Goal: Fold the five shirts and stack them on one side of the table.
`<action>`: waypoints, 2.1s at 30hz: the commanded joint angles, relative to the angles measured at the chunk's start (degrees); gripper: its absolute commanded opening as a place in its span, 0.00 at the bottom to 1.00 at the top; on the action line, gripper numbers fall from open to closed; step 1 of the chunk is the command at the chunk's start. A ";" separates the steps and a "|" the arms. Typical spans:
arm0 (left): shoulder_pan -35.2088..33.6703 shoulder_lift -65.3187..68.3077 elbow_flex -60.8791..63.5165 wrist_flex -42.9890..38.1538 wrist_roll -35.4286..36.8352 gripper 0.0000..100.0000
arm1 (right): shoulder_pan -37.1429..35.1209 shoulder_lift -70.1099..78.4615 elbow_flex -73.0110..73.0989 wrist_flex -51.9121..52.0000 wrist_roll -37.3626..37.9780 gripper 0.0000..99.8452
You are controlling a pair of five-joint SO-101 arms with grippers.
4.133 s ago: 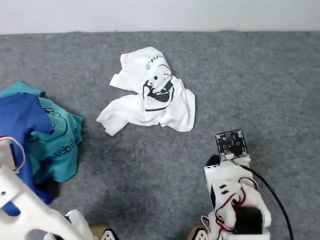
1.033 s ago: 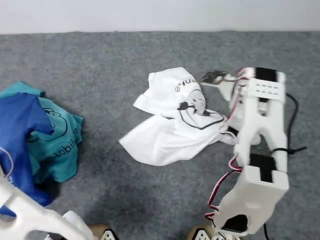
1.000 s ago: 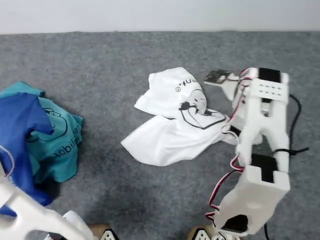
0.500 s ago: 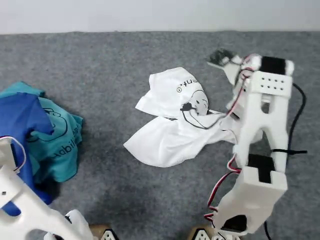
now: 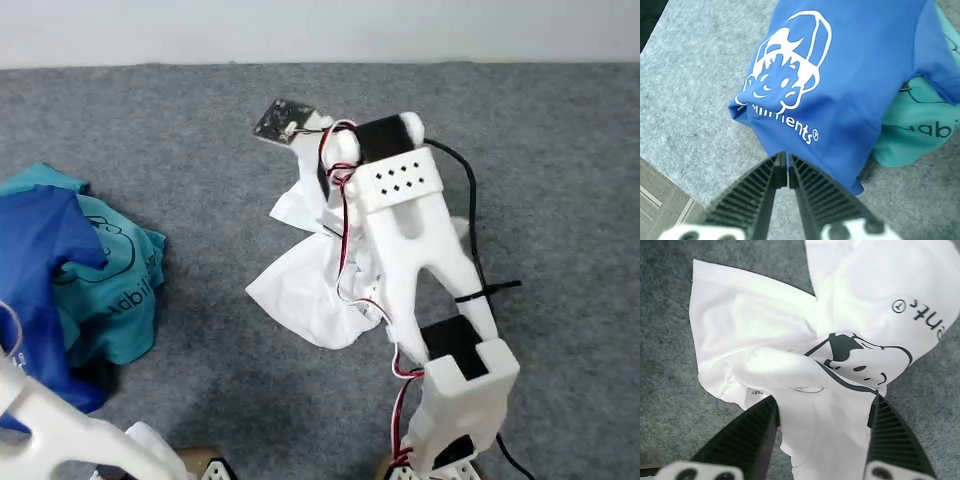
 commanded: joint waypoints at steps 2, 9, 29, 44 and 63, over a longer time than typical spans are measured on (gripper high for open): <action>-0.70 -1.23 -0.31 0.97 -0.18 0.02 | 4.00 -0.66 -5.45 2.24 -0.70 0.26; -0.35 -1.23 -0.31 0.97 -0.18 0.02 | 22.55 -0.48 -5.45 2.42 6.15 0.26; -0.09 -1.14 -0.22 0.97 -0.18 0.02 | 28.18 -23.96 18.81 2.51 12.22 0.26; -0.18 -1.14 -0.13 1.05 -4.57 0.02 | 37.14 -30.29 50.46 2.59 17.05 0.26; -3.43 -1.23 5.32 0.97 -4.48 0.02 | -11.21 -36.35 48.09 1.01 -3.78 0.26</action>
